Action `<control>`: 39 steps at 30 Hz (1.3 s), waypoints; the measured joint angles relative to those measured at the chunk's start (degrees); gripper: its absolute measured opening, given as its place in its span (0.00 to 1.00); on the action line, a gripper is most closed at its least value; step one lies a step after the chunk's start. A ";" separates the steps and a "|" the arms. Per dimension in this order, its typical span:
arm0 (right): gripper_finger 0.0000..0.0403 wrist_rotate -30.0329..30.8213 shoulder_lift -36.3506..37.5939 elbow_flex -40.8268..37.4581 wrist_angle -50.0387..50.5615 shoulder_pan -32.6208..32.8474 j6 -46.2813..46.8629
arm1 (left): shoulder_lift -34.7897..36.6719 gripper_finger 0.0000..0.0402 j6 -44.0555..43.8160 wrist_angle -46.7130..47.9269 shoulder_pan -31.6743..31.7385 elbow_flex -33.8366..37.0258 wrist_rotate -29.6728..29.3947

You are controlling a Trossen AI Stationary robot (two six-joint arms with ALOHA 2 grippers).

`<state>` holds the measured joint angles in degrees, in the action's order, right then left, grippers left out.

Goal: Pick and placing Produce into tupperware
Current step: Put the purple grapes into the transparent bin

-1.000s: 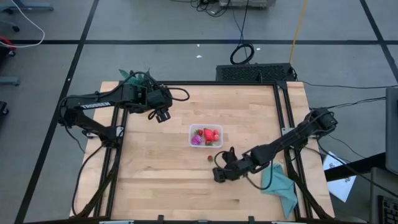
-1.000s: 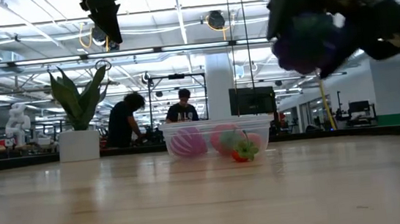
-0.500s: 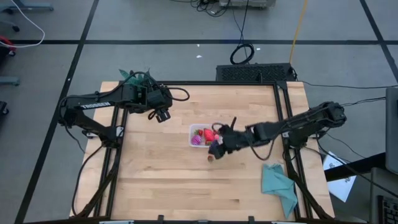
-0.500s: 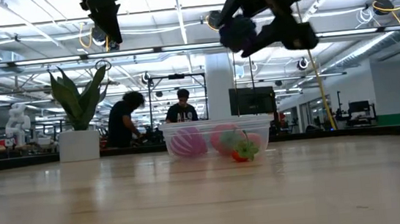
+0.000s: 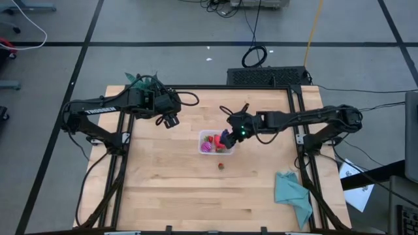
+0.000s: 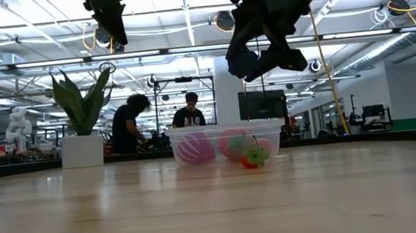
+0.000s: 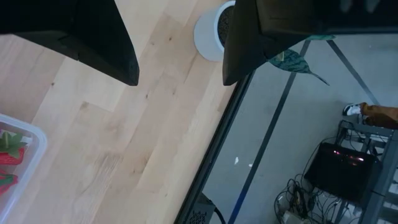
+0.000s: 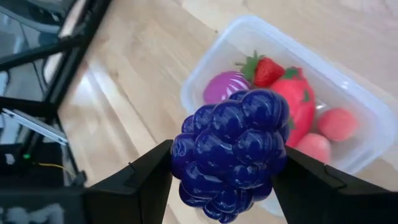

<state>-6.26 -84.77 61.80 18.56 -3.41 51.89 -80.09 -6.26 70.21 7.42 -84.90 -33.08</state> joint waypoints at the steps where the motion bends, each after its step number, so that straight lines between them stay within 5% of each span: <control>1: 0.57 0.00 0.00 0.02 0.21 -0.19 -0.62 | 0.00 0.60 -0.01 -0.02 0.00 0.00 0.00; 13: 0.57 1.87 -0.64 14.10 15.10 -0.36 -10.31 | 0.00 0.60 -0.03 -1.93 -0.02 0.00 -0.02; 23: 0.57 6.69 -8.60 29.50 35.20 -0.47 -15.93 | 0.00 0.60 0.00 -2.01 0.02 0.00 -0.04; 39: 0.57 7.74 -20.85 31.78 40.27 -0.51 -21.09 | 0.00 0.60 0.04 -2.94 0.00 0.00 -0.04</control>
<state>1.48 -105.62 93.58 58.83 -3.92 30.80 -80.09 -6.22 67.26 7.42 -84.90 -33.12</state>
